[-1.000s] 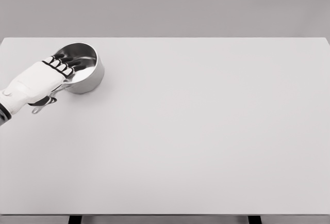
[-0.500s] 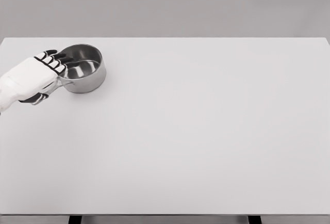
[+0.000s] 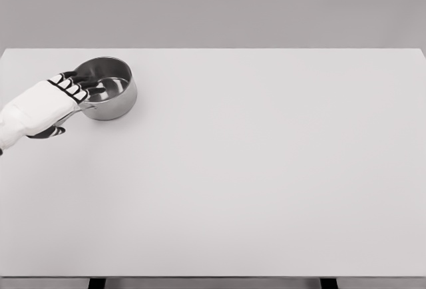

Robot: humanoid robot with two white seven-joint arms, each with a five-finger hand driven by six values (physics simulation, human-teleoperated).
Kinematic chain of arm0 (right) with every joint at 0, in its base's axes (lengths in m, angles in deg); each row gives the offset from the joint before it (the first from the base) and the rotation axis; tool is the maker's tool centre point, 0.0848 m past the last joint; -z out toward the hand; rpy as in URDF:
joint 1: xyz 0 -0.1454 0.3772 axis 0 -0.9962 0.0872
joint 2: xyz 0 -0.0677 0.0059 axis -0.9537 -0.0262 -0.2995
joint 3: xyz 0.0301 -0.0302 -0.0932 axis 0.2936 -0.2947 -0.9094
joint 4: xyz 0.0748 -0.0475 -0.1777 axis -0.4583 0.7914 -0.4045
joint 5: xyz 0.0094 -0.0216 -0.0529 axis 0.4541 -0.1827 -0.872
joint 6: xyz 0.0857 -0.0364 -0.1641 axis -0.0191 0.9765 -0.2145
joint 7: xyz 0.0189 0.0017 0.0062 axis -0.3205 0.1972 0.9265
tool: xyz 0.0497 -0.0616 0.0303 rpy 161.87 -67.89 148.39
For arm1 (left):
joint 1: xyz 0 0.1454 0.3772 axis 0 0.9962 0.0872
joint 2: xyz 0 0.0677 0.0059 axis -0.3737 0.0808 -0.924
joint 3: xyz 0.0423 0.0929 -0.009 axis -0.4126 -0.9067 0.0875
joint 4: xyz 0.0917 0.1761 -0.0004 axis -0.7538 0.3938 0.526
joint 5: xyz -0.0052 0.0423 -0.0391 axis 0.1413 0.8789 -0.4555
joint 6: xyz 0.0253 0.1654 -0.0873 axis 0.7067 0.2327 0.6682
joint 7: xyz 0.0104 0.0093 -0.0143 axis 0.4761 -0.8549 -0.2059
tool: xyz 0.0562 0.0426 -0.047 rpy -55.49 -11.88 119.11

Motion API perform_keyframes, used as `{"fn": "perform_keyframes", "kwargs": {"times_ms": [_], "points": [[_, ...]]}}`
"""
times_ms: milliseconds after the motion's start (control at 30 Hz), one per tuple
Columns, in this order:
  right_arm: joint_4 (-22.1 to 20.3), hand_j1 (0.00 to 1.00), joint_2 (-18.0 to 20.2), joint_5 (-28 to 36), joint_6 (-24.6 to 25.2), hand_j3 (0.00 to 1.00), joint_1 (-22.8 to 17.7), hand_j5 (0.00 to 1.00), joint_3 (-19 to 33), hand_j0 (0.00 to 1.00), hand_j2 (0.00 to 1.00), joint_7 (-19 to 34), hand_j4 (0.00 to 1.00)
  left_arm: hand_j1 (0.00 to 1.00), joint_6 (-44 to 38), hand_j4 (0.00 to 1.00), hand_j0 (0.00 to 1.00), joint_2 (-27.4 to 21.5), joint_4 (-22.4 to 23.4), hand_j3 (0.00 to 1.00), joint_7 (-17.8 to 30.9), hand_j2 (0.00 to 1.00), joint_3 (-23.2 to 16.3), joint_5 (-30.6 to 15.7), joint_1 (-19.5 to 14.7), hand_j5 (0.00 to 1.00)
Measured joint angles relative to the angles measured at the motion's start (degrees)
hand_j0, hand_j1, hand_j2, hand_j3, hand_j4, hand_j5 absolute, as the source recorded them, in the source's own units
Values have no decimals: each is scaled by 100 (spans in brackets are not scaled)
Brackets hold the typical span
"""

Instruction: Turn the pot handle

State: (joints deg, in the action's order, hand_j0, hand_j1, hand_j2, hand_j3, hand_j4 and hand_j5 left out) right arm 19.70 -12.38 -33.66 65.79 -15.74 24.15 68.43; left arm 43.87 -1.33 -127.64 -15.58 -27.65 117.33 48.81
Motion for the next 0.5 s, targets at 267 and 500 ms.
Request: {"fn": "perform_keyframes", "kwargs": {"times_ms": [267,500], "points": [[0,100,0,0,0,100,0,100,0,100,100,0,100,100,-5,100,100,40,1,100,-6,100,347,156,448,100],[0,100,0,0,0,100,0,100,0,100,100,0,100,100,-5,100,100,55,2,100,-7,100,587,227,457,100]]}}
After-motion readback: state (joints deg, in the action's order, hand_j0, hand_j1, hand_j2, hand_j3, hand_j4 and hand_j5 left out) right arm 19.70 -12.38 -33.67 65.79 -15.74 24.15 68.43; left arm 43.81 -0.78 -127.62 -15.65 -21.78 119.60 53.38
